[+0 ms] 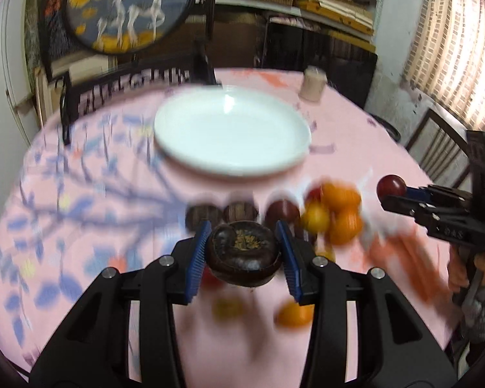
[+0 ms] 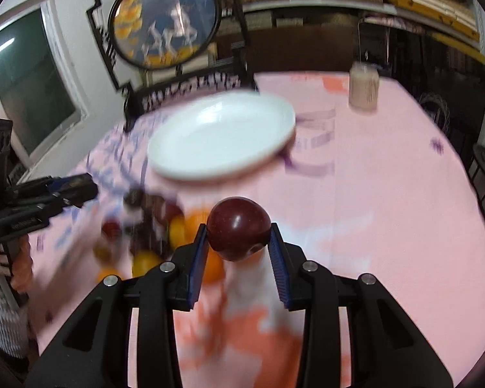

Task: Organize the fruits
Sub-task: 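Grasp a dark brown round fruit with left tool while right tool grasps a red plum, then carry both fruits over the white plate and open both tools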

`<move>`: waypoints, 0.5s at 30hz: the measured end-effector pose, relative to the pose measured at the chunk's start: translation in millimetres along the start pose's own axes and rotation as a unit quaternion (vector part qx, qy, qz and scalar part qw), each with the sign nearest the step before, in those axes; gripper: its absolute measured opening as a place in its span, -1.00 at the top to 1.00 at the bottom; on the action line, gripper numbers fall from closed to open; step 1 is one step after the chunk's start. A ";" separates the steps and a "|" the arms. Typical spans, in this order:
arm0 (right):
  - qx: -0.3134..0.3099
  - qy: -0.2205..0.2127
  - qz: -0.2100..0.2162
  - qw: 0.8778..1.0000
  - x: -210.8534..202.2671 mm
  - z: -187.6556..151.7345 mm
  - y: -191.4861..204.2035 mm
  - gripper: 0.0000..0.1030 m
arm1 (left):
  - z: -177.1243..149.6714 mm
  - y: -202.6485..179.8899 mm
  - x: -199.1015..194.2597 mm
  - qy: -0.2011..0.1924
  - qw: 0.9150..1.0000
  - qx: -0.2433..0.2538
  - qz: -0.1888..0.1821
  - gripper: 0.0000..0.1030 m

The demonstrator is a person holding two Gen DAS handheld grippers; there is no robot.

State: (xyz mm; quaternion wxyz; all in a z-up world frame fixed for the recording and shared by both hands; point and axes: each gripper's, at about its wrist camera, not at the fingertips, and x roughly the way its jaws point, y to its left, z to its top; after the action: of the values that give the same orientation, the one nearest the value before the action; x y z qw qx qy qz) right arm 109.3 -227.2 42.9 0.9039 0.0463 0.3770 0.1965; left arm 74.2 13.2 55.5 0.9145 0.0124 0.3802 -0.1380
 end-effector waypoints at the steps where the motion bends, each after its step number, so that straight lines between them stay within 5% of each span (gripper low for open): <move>1: 0.005 -0.003 0.001 1.000 8.6 11.3 0.5 0.27 | 15.9 -1.4 8.1 -0.006 1.000 0.001 0.004 0.17; 6: 0.024 0.011 -0.002 1.000 76.7 51.7 2.6 0.27 | 63.6 3.2 64.4 0.001 0.999 -0.016 0.030 0.17; 11: -0.003 0.039 -0.015 0.999 120.7 58.7 12.2 0.25 | 73.2 24.2 115.3 0.039 0.998 -0.053 0.025 0.16; 15: -0.014 0.047 -0.023 0.999 128.1 55.6 9.6 0.05 | 68.5 33.8 122.5 0.035 0.998 -0.056 0.020 -0.25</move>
State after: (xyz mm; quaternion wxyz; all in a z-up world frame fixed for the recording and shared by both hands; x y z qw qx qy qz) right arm 227.0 -164.9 -0.4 0.8902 0.0162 0.4169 0.1831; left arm 212.9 7.2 15.7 0.9025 -0.0270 0.4185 -0.0977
